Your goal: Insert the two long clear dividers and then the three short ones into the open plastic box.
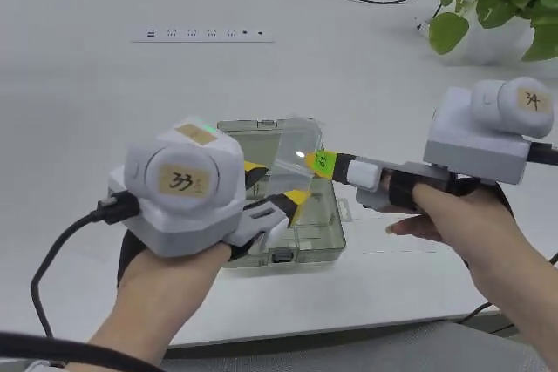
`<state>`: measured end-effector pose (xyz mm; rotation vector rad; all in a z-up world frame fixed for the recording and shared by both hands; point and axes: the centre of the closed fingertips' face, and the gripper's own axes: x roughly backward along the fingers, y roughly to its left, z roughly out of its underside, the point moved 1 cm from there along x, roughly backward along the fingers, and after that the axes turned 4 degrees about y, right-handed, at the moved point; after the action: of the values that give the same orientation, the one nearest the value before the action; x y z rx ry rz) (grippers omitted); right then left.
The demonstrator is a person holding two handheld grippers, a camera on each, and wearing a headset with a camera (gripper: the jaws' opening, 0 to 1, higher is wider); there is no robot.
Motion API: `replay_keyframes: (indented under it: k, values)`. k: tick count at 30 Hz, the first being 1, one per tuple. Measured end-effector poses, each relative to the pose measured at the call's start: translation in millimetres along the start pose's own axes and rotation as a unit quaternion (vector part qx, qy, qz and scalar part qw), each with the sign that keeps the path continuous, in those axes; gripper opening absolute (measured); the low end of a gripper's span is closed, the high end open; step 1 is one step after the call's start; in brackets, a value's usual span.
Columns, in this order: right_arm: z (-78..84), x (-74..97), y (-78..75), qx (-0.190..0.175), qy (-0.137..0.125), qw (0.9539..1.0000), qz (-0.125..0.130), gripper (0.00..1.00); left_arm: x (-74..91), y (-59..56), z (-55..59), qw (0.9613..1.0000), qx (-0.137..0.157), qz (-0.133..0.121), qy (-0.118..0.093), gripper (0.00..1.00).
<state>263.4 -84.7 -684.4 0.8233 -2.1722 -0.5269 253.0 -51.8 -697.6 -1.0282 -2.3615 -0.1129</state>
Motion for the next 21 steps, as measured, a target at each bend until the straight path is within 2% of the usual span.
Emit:
replay_keyframes:
  k: [4, 9, 13, 15, 16, 17, 19, 20, 21]
  values:
    - [0.0, -4.5, -6.2, -0.017, 0.018, 0.9996, 0.012, 0.02, 3.9, 3.0, 1.0, 0.9998, -0.018, 0.01, -0.006, 0.44]
    - [0.3, -10.2, -15.3, -0.021, 0.046, 0.9983, 0.029, 0.02, 6.1, 9.7, 10.4, 0.998, -0.061, 0.02, 0.002, 0.64]
    - [2.5, -15.5, -20.3, -0.022, 0.077, 0.9956, 0.048, 0.02, 8.4, 17.2, 19.1, 0.9969, -0.074, 0.024, 0.009, 0.67]
    - [5.1, -17.6, -24.1, -0.024, 0.1, 0.993, 0.059, 0.02, 10.2, 21.8, 22.1, 0.9971, -0.072, 0.022, 0.01, 0.67]
    - [4.6, -19.0, -24.9, -0.024, 0.102, 0.9926, 0.061, 0.02, 11.4, 23.9, 23.2, 0.9974, -0.068, 0.022, 0.01, 0.67]
    - [8.4, -18.8, -26.3, -0.031, 0.12, 0.9902, 0.065, 0.02, 12.2, 25.1, 23.9, 0.9975, -0.067, 0.022, 0.008, 0.67]
    - [6.9, -23.0, -32.7, -0.034, 0.133, 0.9881, 0.07, 0.02, 13.7, 27.7, 26.1, 0.9974, -0.069, 0.021, 0.007, 0.68]
    - [7.1, -24.2, -39.2, -0.036, 0.15, 0.9852, 0.075, 0.02, 14.4, 29.0, 27.6, 0.9974, -0.069, 0.021, 0.006, 0.69]
    - [7.2, -24.5, -40.7, -0.039, 0.154, 0.9842, 0.078, 0.02, 14.9, 29.6, 28.9, 0.9973, -0.07, 0.021, 0.006, 0.7]
